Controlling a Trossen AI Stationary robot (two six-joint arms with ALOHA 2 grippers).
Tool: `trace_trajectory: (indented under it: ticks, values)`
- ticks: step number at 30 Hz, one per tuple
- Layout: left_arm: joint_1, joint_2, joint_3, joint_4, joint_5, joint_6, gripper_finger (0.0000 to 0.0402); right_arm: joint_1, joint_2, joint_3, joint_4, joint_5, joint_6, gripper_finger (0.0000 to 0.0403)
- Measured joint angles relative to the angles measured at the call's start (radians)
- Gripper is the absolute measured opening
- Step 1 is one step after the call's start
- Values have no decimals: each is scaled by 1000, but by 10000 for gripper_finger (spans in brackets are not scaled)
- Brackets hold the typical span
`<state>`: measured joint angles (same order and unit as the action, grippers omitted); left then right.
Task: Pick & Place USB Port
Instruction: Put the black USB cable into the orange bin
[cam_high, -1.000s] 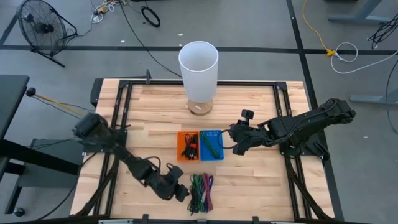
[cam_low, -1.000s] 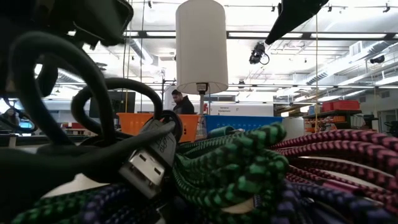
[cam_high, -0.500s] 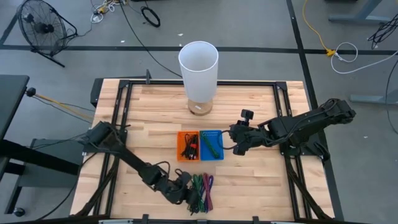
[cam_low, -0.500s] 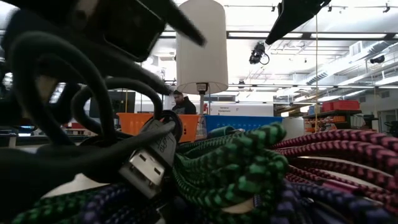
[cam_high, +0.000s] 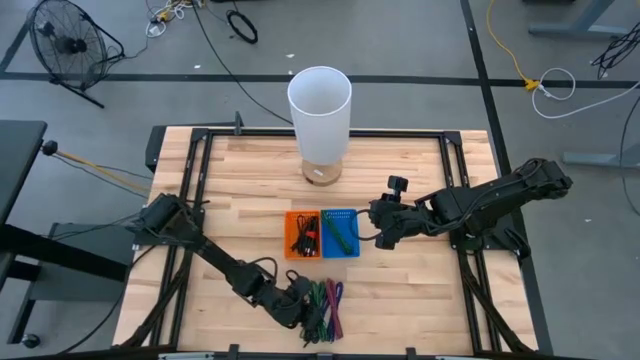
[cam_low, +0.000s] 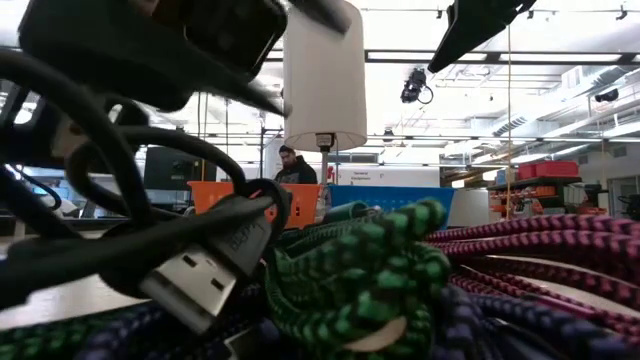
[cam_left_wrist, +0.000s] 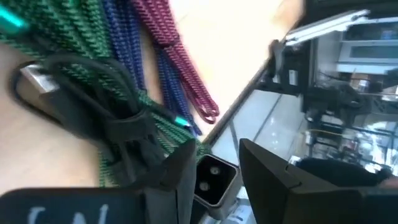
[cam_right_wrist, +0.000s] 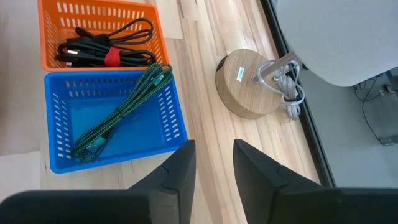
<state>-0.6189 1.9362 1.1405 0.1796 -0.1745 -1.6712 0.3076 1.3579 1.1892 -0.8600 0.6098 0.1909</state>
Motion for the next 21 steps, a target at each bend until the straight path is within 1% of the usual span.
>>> trace_trajectory:
  ticks: [3,7,12,21]
  values:
    - [-4,2,16,-104,8,-45,126,0,0,0,0,0,0,109]
    - [-7,1,33,-199,13,-97,126,0,0,0,0,-1,2,109]
    - [-1,2,33,-205,6,-118,126,0,0,0,-1,-23,2,109]
    - [19,2,33,-234,0,-118,126,0,0,0,-1,-24,2,109]
